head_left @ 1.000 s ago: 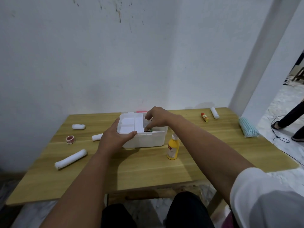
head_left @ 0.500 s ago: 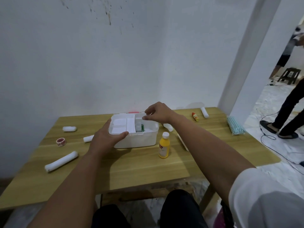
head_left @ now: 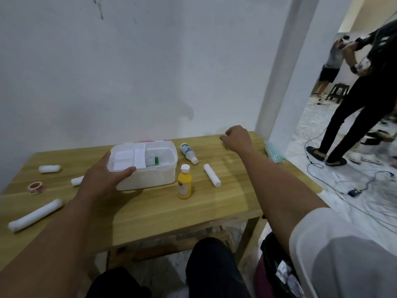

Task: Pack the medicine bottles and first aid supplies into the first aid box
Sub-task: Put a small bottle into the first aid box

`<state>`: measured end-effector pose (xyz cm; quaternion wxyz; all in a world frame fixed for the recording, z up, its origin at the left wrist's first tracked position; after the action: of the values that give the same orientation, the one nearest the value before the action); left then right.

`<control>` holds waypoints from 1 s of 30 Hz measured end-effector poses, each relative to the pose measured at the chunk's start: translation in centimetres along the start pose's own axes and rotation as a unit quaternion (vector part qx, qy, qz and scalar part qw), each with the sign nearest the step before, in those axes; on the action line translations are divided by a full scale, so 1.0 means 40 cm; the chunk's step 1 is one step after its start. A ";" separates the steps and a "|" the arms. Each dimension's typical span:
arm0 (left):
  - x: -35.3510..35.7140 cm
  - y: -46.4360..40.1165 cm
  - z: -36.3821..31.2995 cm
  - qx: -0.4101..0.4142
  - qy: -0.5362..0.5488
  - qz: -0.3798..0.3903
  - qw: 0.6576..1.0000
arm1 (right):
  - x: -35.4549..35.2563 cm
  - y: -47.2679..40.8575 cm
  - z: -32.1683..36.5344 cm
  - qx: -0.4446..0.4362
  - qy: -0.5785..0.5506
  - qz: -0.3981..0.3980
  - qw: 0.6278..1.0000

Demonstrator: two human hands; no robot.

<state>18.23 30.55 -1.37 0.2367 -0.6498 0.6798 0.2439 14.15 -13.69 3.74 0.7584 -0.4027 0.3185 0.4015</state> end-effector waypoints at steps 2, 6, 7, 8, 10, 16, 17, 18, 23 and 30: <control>0.000 -0.007 0.000 0.001 -0.009 -0.001 1.000 | -0.028 0.016 -0.077 0.049 0.035 -0.020 0.998; -0.002 -0.006 -0.005 0.005 -0.021 -0.018 1.000 | -0.082 0.049 -0.211 0.141 0.102 -0.051 0.983; -0.004 -0.008 -0.002 0.003 -0.025 -0.026 0.999 | -0.090 0.053 -0.238 0.162 0.118 -0.052 0.978; -0.005 -0.010 0.001 0.003 -0.030 -0.033 0.999 | -0.095 0.058 -0.263 0.177 0.133 -0.049 0.974; -0.006 -0.015 0.004 0.005 -0.035 -0.044 0.998 | -0.098 0.064 -0.306 0.193 0.152 -0.039 0.968; 0.002 -0.004 -0.019 0.019 -0.017 -0.046 0.999 | -0.082 0.087 -0.417 0.244 0.156 -0.017 0.957; 0.003 0.001 -0.026 0.023 -0.011 -0.046 0.999 | -0.078 0.090 -0.431 0.251 0.152 -0.016 0.956; 0.002 0.003 -0.029 0.027 -0.007 -0.046 0.999 | -0.074 0.094 -0.444 0.256 0.148 -0.018 0.955; -0.001 -0.001 -0.027 0.021 0.009 -0.053 0.998 | -0.072 0.112 -0.469 0.257 0.140 -0.043 0.955; -0.002 -0.016 -0.008 0.001 0.007 -0.047 0.999 | -0.070 0.082 -0.346 0.212 0.099 -0.071 0.970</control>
<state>18.88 30.36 -1.09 0.2433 -0.6825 0.6507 0.2274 7.77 -25.51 -1.72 0.8178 -0.2921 0.4402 0.2285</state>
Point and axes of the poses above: each hand's wrist, its own y-axis away from the middle knuckle, its own x-axis out of the palm, z = x × y, the point moved 6 cm from there along -y, towards the middle knuckle, and after that the axes turned 13 degrees about -x, right-handed, at the moved point
